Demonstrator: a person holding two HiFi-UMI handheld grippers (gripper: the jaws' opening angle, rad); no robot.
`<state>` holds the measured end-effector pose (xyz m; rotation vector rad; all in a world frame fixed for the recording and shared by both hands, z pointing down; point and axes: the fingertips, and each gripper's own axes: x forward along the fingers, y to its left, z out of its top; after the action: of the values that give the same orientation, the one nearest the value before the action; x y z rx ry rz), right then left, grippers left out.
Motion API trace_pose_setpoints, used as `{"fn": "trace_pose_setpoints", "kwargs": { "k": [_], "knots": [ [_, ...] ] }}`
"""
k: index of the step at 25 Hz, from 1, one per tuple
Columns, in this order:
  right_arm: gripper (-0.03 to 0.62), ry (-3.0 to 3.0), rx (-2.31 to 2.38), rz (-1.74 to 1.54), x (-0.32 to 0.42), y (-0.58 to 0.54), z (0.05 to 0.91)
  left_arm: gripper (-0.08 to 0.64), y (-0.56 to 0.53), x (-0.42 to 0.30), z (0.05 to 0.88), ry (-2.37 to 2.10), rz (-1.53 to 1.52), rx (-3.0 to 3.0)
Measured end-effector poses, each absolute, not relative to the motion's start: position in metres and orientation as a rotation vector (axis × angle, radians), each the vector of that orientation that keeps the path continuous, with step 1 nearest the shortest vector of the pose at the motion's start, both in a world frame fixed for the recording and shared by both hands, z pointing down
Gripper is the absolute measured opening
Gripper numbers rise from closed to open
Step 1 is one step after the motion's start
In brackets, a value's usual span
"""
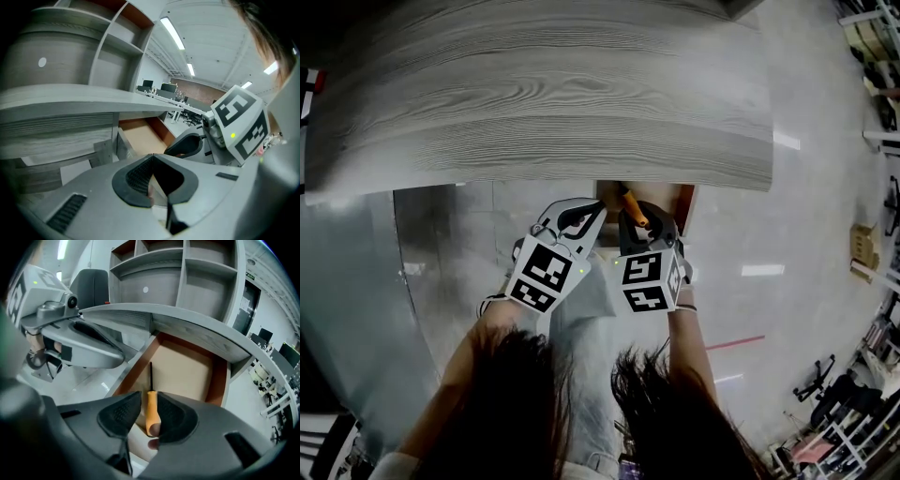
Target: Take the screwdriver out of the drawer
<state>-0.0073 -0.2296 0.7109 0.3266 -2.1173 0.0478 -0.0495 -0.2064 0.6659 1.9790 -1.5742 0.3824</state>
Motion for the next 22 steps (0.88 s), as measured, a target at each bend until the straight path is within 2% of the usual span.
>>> {"fn": "trace_pose_setpoints", "kwargs": {
  "k": [22],
  "knots": [
    [0.118, -2.005, 0.270, -0.009, -0.008, -0.240, 0.758, 0.017, -0.204, -0.058, 0.697, -1.626, 0.350, 1.876]
  ]
}}
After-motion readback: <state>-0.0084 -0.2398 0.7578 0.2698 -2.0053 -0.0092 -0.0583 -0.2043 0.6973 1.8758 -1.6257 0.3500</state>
